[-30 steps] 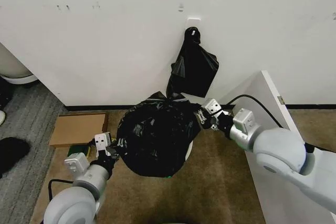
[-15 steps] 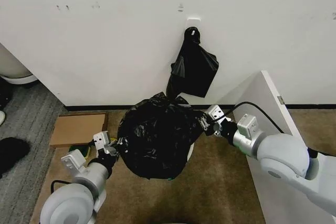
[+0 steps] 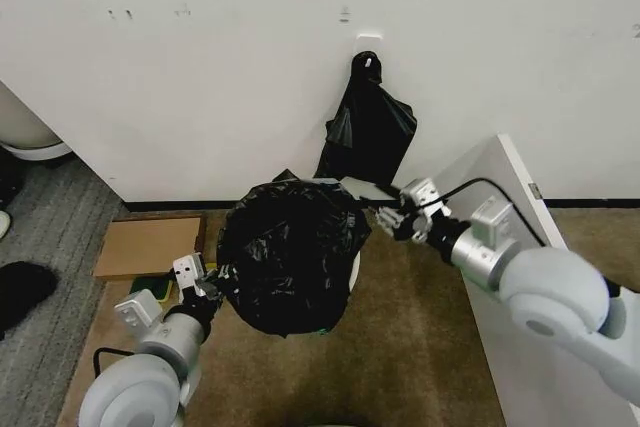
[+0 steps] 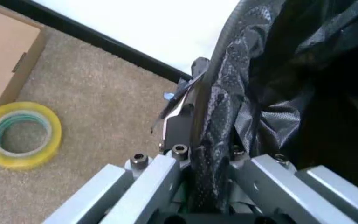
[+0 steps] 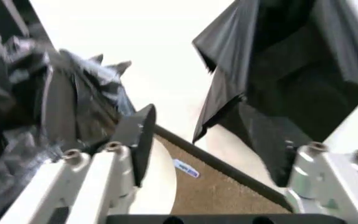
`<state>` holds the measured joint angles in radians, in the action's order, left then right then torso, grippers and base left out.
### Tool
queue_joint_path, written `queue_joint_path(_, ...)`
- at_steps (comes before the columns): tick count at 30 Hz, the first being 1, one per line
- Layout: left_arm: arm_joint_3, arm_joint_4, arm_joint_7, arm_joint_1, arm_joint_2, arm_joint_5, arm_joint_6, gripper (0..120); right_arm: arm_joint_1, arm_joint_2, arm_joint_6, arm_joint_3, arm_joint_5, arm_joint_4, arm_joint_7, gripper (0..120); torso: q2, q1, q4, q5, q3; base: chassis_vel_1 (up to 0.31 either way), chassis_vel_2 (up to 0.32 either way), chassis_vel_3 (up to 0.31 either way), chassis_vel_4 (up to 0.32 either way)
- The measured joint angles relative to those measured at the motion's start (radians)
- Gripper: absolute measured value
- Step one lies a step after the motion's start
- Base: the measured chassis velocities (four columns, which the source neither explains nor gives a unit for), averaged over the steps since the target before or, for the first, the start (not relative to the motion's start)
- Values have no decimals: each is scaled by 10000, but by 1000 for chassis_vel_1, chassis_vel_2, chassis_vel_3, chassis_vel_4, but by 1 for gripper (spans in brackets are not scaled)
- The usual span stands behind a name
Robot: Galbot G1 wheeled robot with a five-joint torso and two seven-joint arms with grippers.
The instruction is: Place the garbage bag over the trash bin.
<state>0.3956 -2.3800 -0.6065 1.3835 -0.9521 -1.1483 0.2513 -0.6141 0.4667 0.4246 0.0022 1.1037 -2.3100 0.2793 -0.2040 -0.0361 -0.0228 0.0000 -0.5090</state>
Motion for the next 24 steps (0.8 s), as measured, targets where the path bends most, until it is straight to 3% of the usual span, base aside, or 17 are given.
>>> queue_joint_path(2, 10, 3, -25, 2, -21, 19, -30, 0, -227, -19, 62, 332, 254, -136, 14, 56, 0, 0, -1, 0, 0, 0, 0, 0, 0)
queue_joint_path(7, 136, 13, -94, 129, -89, 79, -93, 0, -2142, -283, 541, 2049, 2904, -1096, 62, 79, 0, 0, -1, 0, 0, 0, 0, 0, 0)
queue_joint_path(10, 161, 12, -101, 130, -77, 106, -105, 0, -2940, -285, 674, 2753, 3771, -1295, 93, 86, 0, 0, -2, 0, 1, 0, 0, 0, 0)
queue_joint_path(13, 167, 81, -103, 66, -22, 117, -114, 0, -4406, 11, 980, 4452, 5828, -1522, 285, 98, 0, 0, -2, -2, 1, 0, 0, 0, 0)
queue_joint_path(17, 231, 156, -90, 44, 69, 117, -133, 0, -6052, 666, 1887, 6388, 8735, -1699, 912, 100, 0, 1, -3, 1, 1, 0, 0, 0, 0)
queue_joint_path(21, 244, 220, -60, 54, 62, 117, -156, 0, -6805, 1149, 2526, 6950, 9606, -1892, 1402, 100, 0, 1, -5, -1, 1, 0, 0, 0, 0)
queue_joint_path(24, 152, 215, -58, 39, -19, 128, -163, 0, -6882, 1614, 2606, 6429, 9201, -1922, 1597, 100, 0, 1, -1, 0, 1, 0, 0, 0, 0)
